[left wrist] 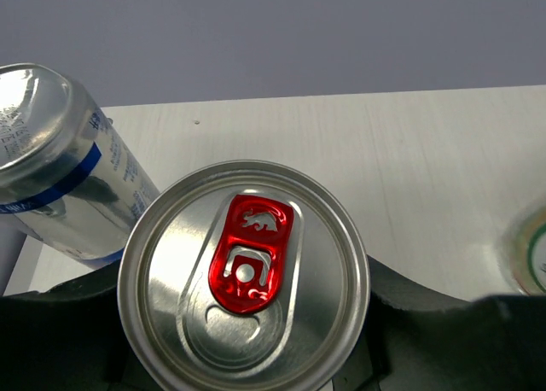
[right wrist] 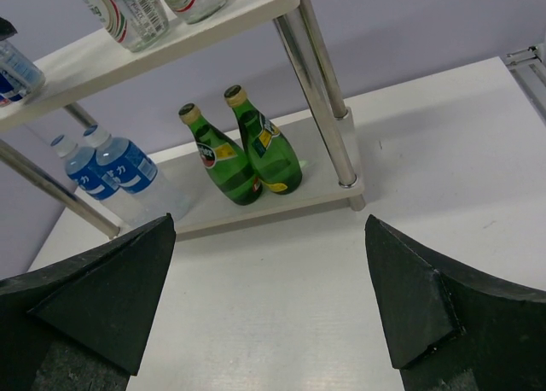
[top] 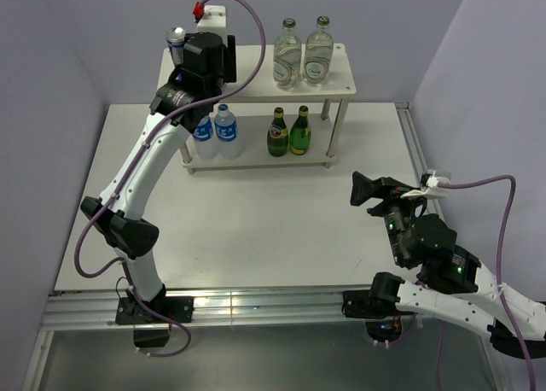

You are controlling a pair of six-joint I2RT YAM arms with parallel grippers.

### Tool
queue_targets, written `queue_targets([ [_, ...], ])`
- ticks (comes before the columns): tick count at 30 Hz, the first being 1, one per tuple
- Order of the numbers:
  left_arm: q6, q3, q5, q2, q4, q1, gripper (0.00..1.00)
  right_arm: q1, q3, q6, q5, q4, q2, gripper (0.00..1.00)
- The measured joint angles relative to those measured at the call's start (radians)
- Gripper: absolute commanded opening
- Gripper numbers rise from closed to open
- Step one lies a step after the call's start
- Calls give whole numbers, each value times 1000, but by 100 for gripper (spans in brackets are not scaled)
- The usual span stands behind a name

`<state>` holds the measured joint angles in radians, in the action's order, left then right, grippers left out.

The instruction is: Place and organize the beverage onto the shelf

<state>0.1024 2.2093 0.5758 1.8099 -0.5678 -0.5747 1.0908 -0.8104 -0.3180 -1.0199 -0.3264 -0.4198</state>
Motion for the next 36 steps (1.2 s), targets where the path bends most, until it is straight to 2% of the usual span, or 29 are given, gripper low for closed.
queue_targets([
  [10, 29, -35, -31, 5, 45, 62, 0, 0, 2, 0, 0, 0, 1, 99],
  [12, 39, -43, -33, 5, 55, 69, 4, 0, 2, 0, 0, 0, 1, 99],
  [15, 49, -51, -43, 5, 76, 79, 18, 0, 2, 0, -1, 0, 1, 99],
  [16, 51, -55, -48, 5, 83, 82, 32, 0, 2, 0, -1, 0, 1, 99],
  [18, 54, -61, -53, 5, 98, 86, 50, 0, 2, 0, -2, 0, 1, 99],
  [20, 58, -64, -57, 5, 104, 89, 66, 0, 2, 0, -5, 0, 1, 99],
  [22, 60, -75, -63, 5, 120, 90, 76, 0, 2, 0, -6, 0, 1, 99],
  [30, 75, -97, -82, 5, 135, 93, 89, 0, 2, 0, -8, 0, 0, 99],
  [34, 80, -124, -90, -5, 138, 93, 98, 0, 2, 0, -9, 0, 0, 99],
  [36, 93, -150, -94, -15, 136, 93, 99, 0, 2, 0, -10, 0, 0, 99],
])
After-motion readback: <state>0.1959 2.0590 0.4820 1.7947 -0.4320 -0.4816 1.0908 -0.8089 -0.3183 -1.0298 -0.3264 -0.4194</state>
